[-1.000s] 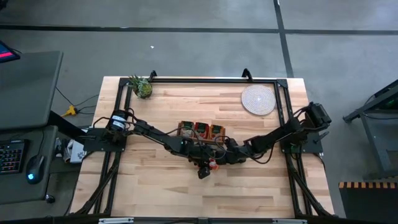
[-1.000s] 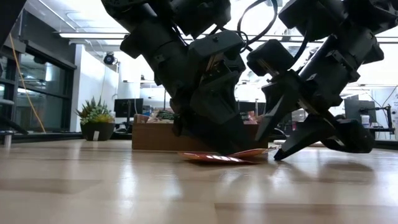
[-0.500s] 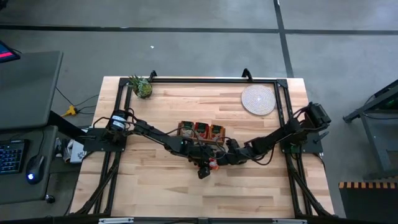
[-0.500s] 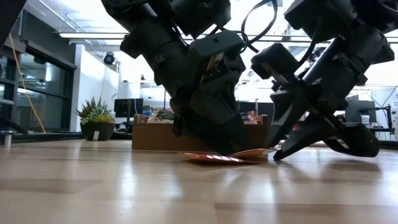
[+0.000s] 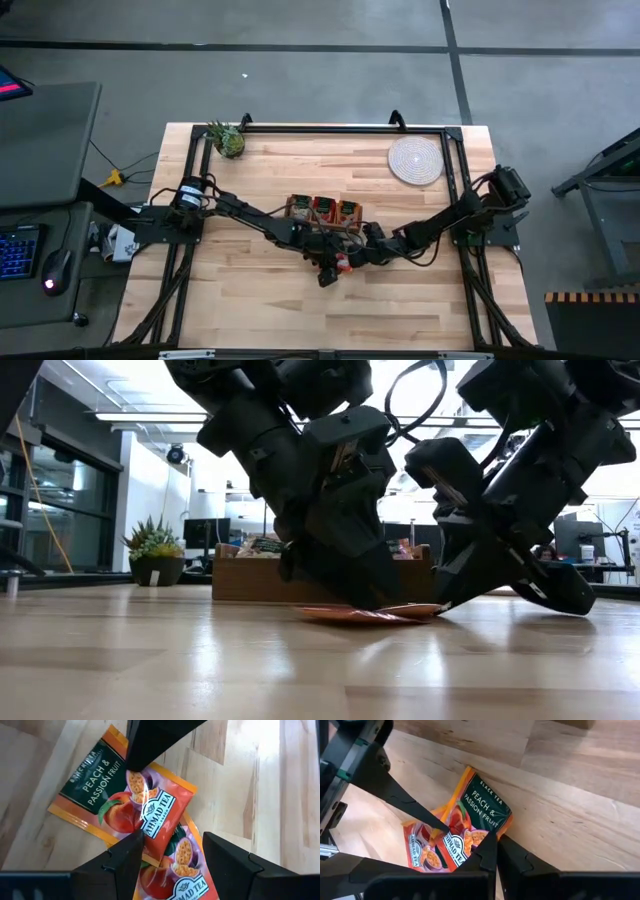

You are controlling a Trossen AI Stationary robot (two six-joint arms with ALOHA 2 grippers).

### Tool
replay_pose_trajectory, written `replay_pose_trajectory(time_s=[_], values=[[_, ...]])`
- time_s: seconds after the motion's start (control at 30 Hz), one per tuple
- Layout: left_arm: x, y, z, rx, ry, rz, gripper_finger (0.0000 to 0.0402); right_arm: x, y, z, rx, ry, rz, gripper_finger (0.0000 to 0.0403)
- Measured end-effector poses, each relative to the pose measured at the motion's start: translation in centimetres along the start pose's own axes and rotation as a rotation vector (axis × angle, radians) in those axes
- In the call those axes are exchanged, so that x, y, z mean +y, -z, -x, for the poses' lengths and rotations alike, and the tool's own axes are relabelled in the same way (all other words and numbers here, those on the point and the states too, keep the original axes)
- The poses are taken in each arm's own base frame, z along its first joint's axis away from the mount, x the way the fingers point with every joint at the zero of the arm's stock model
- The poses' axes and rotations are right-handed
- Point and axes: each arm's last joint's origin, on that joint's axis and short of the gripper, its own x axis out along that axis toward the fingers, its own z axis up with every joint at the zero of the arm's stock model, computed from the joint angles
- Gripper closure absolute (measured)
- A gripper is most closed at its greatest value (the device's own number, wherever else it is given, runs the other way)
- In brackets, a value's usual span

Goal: Pick & Place Tea
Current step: Put the orange tea bag into the right section of the brown wooden organizer

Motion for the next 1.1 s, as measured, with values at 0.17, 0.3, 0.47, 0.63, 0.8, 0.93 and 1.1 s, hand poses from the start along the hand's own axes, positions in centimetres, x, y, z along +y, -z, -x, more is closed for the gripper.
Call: replay_pose_trajectory(time_s=[0.17,0.3,0.47,0.63,0.8,0.93,1.1], values=[[-0.3,-0.2,0.5,0.014,0.041,0.011,0.0193,0.5,0.3,0.9,-0.022,-0.021,0.025,0.0402],[-0.6,-0.1,1.2,0.042,0.057,0.033,0.0193,0.7,0.1,1.9,-0.053,-0.027,0.061,0.0402],[-1.2,-0.6,2.5,0.022,0.076,0.03,0.0193,1.3,-0.2,3.4,-0.086,-0.045,0.112,0.0402],[-1.5,-1.1,3.8,0.003,0.067,0.03,0.0193,2.3,-0.6,5.1,-0.105,-0.112,0.19,0.0403],[-1.9,-1.4,5.0,-0.01,0.071,0.026,0.0193,3.2,-0.5,7.0,-0.119,-0.182,0.299,0.0403],[-2.1,-1.5,5.7,-0.012,0.066,0.021,0.0193,4.2,-0.5,8.7,-0.192,-0.213,0.452,0.0403],[-2.3,-1.7,6.2,-0.012,0.072,0.02,0.0193,5.0,-1.2,9.7,-0.325,-0.142,0.625,0.0403]])
